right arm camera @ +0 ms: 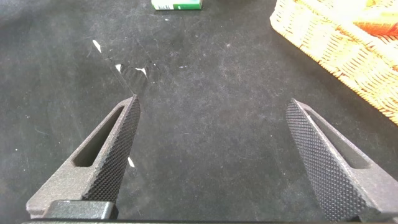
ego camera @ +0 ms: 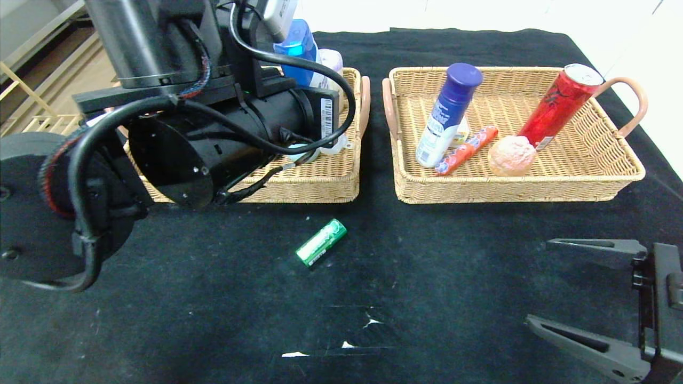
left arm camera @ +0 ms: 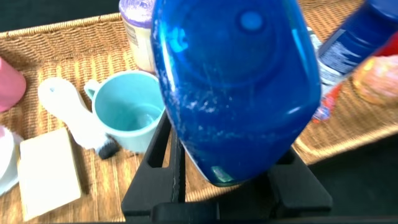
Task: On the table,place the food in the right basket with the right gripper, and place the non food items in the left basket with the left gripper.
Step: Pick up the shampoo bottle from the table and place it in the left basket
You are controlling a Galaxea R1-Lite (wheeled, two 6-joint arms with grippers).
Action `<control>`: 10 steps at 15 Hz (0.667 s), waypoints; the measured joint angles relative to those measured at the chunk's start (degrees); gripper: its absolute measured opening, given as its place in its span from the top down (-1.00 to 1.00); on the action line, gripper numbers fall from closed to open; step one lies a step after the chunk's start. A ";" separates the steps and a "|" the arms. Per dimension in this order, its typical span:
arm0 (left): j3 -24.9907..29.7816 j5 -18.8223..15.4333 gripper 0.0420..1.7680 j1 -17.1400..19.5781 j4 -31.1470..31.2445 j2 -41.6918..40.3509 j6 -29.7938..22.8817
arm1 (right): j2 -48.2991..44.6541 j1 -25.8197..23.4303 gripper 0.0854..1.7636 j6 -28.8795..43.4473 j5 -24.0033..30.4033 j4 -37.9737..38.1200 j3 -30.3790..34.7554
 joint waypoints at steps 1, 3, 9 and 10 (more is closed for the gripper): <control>-1.39 -0.88 0.31 1.16 0.12 1.34 0.07 | 0.00 -0.01 -0.94 0.00 0.01 -0.02 0.00; -2.60 -1.85 0.31 2.45 0.09 3.30 0.05 | 0.00 -0.01 -0.94 0.00 0.01 0.00 -0.01; -4.04 -3.28 0.31 3.50 -0.05 6.89 -0.12 | -0.11 -0.01 -0.94 0.00 0.00 -0.09 0.02; -4.25 -3.25 0.31 3.50 0.02 7.27 -0.12 | -0.15 -0.01 -0.94 -0.01 0.01 -0.09 0.02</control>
